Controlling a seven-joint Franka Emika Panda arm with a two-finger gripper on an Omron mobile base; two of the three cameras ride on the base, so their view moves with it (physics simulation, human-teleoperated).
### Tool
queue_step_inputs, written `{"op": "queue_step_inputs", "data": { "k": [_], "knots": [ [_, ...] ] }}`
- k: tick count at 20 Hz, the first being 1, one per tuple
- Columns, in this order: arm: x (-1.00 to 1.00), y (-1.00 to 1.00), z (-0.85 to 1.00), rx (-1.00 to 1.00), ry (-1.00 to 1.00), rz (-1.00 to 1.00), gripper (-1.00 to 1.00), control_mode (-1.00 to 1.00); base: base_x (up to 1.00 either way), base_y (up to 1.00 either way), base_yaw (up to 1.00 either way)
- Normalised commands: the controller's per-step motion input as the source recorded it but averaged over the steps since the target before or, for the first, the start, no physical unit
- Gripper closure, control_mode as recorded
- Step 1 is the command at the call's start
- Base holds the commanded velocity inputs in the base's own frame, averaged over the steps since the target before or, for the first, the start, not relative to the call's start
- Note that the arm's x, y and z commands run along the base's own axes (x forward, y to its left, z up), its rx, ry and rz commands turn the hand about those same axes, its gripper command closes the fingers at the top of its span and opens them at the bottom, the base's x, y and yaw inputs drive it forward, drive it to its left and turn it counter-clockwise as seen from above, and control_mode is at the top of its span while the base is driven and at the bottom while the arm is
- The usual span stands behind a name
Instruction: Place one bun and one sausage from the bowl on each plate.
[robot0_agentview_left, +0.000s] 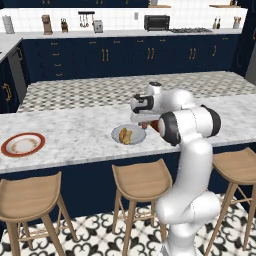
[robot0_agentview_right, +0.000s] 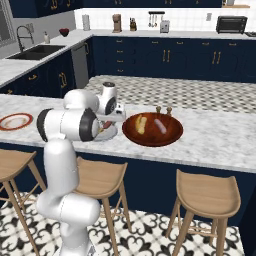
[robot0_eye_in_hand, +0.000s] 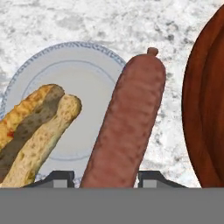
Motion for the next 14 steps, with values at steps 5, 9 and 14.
{"op": "queue_step_inputs", "data": {
  "k": [5,9,14],
  "knots": [
    [0.41,0.38,-0.41,0.0,0.01,0.0,1.0,-1.0,0.0,0.0,0.0],
    [0.05,0.02,-0.42,0.0,0.01,0.0,1.0,-1.0,0.0,0.0,0.0],
    [0.0,0.0,-0.26,0.0,0.0,0.0,-1.0,-1.0,0.0,0.0,0.0]
  ]
}}
